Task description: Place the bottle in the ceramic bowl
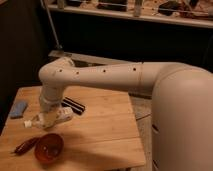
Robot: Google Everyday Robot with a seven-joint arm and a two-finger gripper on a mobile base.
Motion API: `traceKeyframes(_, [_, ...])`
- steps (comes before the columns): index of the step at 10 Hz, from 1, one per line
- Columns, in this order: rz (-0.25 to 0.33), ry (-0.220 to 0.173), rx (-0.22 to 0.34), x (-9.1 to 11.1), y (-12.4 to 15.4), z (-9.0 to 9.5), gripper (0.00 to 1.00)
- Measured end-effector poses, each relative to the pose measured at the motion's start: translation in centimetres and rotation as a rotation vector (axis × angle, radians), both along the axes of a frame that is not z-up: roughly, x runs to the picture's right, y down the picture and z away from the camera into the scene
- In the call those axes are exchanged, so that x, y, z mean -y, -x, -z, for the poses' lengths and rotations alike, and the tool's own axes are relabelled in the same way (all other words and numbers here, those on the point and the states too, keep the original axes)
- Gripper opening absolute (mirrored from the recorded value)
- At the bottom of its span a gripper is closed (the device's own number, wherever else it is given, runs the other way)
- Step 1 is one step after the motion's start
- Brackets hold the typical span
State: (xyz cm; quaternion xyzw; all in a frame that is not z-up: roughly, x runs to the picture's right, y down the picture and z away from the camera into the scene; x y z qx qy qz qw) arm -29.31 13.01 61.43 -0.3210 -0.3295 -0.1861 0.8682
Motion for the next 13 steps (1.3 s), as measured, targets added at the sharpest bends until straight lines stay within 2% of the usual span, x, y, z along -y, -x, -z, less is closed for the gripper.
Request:
traceKeyframes(5, [0.062,0.055,0.088,-4.4,3.5,5.3,0.0])
traceKeyframes(6, [0.078,0.061,0.101,-5.1,3.8,5.9,0.0])
traceKeyframes(8, [0.116,0.071,0.12,-6.8,4.1,6.1,0.0])
traceKeyframes(11, [0.17,0.081,0.14,-9.2,4.4,5.2,0.0])
traceKeyframes(13, [0.183,0.101,0.154,-10.2,4.7,4.5,0.0])
